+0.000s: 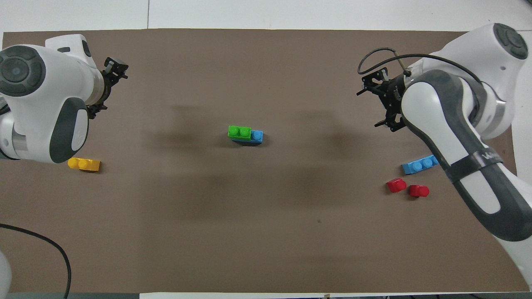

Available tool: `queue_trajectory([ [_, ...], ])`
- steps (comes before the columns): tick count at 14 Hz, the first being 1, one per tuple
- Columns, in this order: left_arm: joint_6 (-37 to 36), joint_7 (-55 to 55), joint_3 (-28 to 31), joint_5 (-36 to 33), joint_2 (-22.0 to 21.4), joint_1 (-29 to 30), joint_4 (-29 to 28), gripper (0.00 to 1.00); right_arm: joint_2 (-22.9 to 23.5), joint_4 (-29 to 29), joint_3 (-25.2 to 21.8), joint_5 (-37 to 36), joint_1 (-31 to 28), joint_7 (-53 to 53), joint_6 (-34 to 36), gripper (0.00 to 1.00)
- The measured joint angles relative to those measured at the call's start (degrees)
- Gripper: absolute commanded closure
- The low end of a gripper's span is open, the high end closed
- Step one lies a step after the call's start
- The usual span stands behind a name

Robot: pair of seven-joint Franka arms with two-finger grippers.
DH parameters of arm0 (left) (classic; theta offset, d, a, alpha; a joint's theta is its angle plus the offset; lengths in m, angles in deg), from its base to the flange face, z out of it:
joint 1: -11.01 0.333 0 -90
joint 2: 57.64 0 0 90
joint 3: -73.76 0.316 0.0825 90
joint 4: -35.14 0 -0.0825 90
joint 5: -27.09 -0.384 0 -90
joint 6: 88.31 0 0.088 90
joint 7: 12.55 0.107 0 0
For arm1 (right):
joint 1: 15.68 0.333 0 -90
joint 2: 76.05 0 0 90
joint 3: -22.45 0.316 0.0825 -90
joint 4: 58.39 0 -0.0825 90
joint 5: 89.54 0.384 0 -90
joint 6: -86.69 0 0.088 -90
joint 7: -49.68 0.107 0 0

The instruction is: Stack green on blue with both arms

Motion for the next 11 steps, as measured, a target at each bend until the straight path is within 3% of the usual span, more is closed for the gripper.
queue_trajectory([
  [4, -5.0, 16.7, -0.1, 0.0, -0.7, 0.7, 3.2, 0.00, -8.2, -0.4, 0.0, -10.2, -1.3, -18.7, 8.9, 0.00],
  [7, -8.6, 33.7, -0.2, 2.3, -0.7, 2.3, 5.4, 0.00, -13.7, -0.5, 0.0, -13.2, -1.3, -30.9, 14.6, 0.00],
  [11, -19.4, 52.5, 0.1, 7.7, -0.8, 3.7, 11.7, 0.00, -16.8, -3.9, -0.2, -17.3, -2.5, -43.1, 23.5, 0.00],
])
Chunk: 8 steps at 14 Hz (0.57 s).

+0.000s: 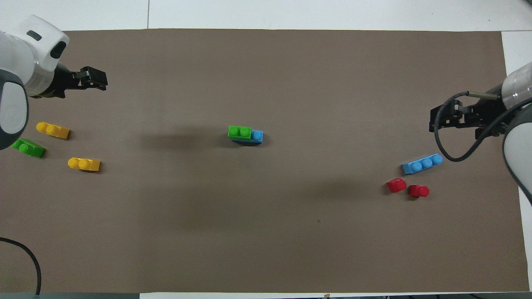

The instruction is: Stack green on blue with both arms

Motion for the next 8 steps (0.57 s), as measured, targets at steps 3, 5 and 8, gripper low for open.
queue_trajectory([
  [3, -6.3, 1.9, 0.0, 0.8, -0.2, 0.3, 2.6, 0.00, 0.0, -1.7, -0.1, -0.5, -2.7, -7.3, 2.8, 0.00],
  [5, -11.5, 2.5, 0.0, 1.2, -0.5, 0.3, 4.6, 0.00, 0.3, -1.7, -0.1, -0.5, -3.4, -8.1, 2.3, 0.00],
  [8, -18.0, 5.4, -0.2, 1.3, -0.8, 0.3, 6.9, 0.00, 0.7, -1.9, -0.1, -0.5, -3.6, -8.1, 1.8, 0.00],
])
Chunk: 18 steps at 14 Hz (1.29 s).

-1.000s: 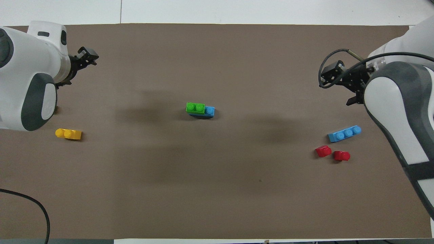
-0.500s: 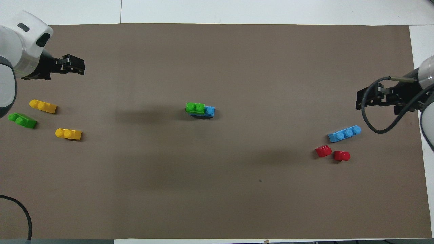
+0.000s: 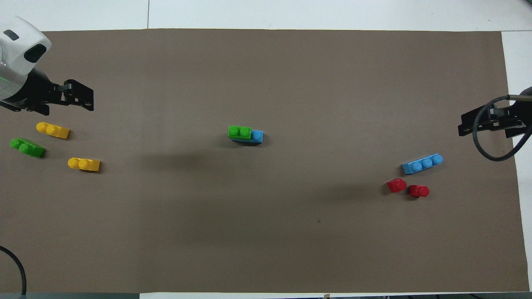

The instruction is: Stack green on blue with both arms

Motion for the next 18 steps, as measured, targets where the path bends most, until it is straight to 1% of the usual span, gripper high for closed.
queue_trajectory([
  [4, -0.6, 3.5, 0.1, 0.0, -0.2, 0.0, 0.9, 0.00, 0.7, 0.0, 0.0, 0.0, -1.1, 0.0, 0.0, 0.00],
  [9, -0.6, 3.5, 0.1, 0.1, -0.4, 0.0, 2.0, 0.00, 1.2, -0.1, 0.0, 0.0, -1.2, 0.0, 0.8, 0.00],
  [18, -0.9, 3.5, 0.1, 1.4, -2.1, 0.0, 2.0, 0.00, 1.6, -0.7, 0.0, 0.0, -1.2, 0.0, 1.2, 0.00],
])
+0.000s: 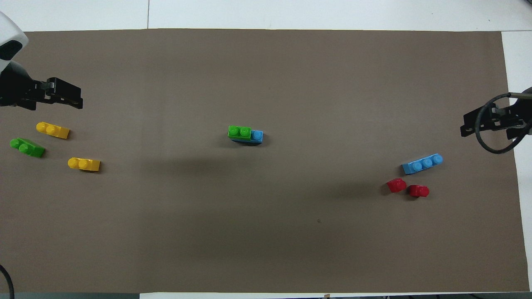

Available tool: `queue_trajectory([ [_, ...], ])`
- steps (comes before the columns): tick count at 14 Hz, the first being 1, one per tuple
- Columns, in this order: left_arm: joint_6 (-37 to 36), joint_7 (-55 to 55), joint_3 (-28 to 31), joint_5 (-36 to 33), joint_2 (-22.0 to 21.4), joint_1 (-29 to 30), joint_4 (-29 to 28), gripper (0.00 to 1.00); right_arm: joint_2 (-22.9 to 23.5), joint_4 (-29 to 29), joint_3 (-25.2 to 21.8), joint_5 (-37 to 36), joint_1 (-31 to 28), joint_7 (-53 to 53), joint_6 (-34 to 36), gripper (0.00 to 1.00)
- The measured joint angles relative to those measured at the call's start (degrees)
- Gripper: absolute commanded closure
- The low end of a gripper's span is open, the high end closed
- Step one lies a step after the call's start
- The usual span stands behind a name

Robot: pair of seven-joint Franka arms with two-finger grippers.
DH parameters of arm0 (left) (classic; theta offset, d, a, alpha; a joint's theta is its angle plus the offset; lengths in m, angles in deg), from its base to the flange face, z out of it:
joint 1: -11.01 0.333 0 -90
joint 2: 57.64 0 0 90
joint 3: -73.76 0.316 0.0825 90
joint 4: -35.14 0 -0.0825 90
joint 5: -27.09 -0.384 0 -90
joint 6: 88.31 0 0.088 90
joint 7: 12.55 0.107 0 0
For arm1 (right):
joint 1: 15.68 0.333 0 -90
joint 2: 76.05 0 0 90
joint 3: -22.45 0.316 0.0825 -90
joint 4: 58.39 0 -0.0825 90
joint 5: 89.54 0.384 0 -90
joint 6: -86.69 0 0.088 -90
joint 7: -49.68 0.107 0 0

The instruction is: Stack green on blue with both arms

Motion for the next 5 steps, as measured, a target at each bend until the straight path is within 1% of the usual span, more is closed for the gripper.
queue_trajectory([
  [5, 0.0, 0.0, 0.0, 0.2, 0.0, 0.0, 0.0, 0.00, 0.1, 0.0, 0.0, 0.0, 0.0, 0.0, -1.0, 0.00],
])
